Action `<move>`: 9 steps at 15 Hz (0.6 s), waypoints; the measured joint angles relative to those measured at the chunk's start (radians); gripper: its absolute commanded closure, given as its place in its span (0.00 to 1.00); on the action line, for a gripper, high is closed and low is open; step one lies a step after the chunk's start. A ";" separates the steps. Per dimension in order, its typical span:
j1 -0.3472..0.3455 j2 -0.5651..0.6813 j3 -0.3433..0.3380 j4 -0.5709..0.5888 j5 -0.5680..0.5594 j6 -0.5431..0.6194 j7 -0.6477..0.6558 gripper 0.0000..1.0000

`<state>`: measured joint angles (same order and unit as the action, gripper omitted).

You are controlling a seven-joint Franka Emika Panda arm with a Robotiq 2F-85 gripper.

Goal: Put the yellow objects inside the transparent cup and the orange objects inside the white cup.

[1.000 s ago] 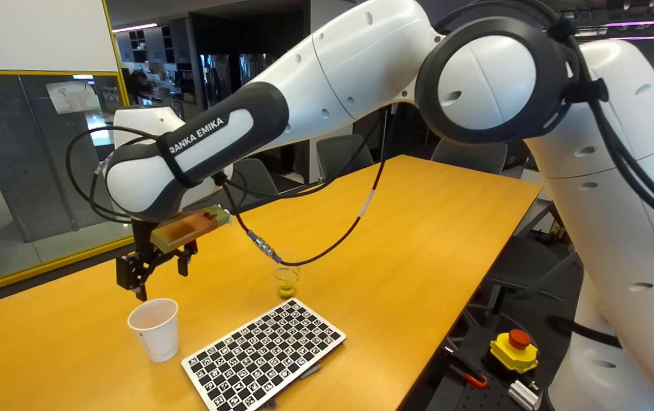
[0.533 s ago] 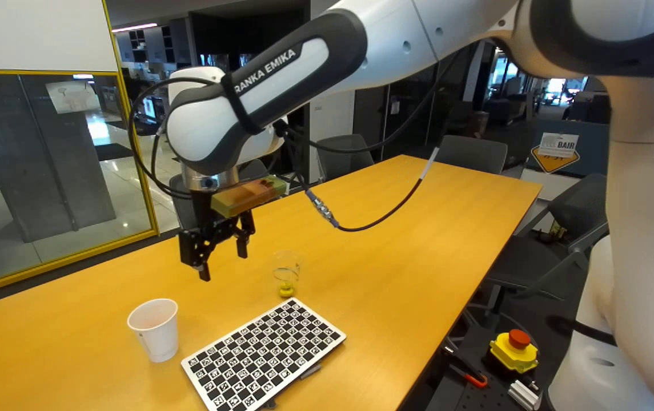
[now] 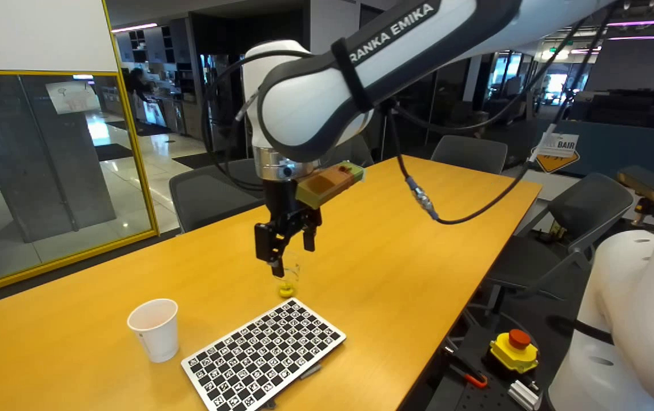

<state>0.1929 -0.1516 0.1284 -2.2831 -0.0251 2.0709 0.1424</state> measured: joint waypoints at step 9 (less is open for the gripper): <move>-0.034 -0.493 -0.064 -0.343 0.025 -0.063 -0.057 0.00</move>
<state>0.1591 -0.6443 0.0644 -2.6265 -0.0003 2.0077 0.0856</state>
